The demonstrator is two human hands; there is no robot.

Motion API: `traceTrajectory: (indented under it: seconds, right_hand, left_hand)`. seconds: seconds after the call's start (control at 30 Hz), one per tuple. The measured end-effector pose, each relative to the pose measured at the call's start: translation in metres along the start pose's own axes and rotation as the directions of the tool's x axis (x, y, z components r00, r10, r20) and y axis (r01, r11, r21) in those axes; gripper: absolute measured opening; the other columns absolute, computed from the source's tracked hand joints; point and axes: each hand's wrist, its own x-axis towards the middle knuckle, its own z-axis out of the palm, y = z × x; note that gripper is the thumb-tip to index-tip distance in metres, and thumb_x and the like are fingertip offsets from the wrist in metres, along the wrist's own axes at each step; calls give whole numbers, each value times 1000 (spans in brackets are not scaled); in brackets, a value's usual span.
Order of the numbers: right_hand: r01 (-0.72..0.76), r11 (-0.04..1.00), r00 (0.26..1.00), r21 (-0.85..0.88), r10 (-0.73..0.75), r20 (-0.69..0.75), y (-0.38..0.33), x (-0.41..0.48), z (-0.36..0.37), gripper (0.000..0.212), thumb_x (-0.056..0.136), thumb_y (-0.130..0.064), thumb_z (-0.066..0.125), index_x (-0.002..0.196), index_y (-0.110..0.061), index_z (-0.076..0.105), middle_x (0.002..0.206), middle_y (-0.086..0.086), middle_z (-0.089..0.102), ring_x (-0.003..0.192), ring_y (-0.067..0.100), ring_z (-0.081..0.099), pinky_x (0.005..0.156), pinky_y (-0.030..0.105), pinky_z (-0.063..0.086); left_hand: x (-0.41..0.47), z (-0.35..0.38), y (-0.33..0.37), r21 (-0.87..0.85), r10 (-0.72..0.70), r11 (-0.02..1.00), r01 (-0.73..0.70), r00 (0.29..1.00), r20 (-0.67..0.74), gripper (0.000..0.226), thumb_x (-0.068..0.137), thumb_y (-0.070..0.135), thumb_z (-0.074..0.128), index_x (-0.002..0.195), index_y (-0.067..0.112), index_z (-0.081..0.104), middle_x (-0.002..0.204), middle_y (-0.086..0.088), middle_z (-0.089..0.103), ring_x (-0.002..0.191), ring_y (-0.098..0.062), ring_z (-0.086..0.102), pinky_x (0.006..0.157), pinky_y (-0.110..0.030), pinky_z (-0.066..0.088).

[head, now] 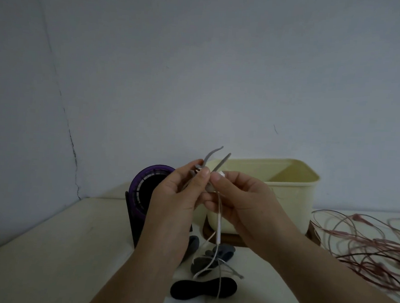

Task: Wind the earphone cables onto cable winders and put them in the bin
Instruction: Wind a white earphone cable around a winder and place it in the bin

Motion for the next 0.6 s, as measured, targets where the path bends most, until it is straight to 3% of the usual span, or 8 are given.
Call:
traceTrajectory:
  seconds: [0.07, 0.2, 0.3, 0.4, 0.53, 0.6]
  right_hand:
    - [10, 999, 1000, -31, -10, -12, -2, 2, -4, 25, 65, -20, 69, 83, -3, 65, 70, 9, 69, 60, 14, 65, 61, 20, 55]
    - [16, 996, 1000, -93, -16, 3, -5, 5, -9, 30, 63, -19, 71, 85, 1, 66, 70, 10, 70, 59, 14, 64, 61, 21, 56]
    - [6, 981, 1000, -196, 0, 26, -8, 6, -13, 37, 62, -22, 72, 88, 2, 66, 71, 10, 70, 59, 13, 64, 61, 20, 55]
    - [-9, 968, 999, -250, 21, 45, -11, 6, -16, 29, 61, -22, 73, 81, -1, 67, 70, 10, 68, 57, 13, 63, 58, 19, 53]
    - [-41, 974, 989, -222, 71, 128, -13, 6, -20, 22, 70, -26, 66, 79, -6, 65, 65, 3, 61, 37, 5, 40, 42, 15, 34]
    - [-51, 983, 978, -177, 85, 189, -11, 7, -25, 25, 78, -30, 60, 88, -7, 66, 75, 2, 62, 38, 6, 28, 43, 18, 22]
  left_hand:
    - [1, -2, 3, 5, -31, 1000, 31, 999, 28, 46, 67, 30, 65, 109, 12, 67, 95, -3, 75, 93, -12, 71, 84, -28, 52]
    - [8, -16, 14, 131, -92, 988, 76, 988, 126, 37, 66, 30, 66, 100, 17, 72, 100, -5, 75, 101, -20, 69, 93, -32, 51]
    - [10, -24, 21, 190, -156, 975, 117, 967, 203, 39, 70, 27, 64, 106, 12, 71, 101, -5, 75, 99, -19, 70, 91, -28, 55]
    - [9, -25, 22, 239, -186, 962, 133, 959, 214, 40, 68, 27, 65, 105, 11, 70, 100, -5, 75, 98, -19, 70, 91, -28, 54]
    - [9, -22, 21, 256, -154, 960, 109, 975, 162, 38, 63, 29, 67, 98, 14, 72, 93, -5, 76, 84, -12, 71, 84, -28, 54]
    - [10, -22, 23, 198, -143, 973, 116, 981, 130, 31, 64, 27, 66, 90, 14, 73, 88, -4, 76, 78, -10, 71, 74, -22, 55]
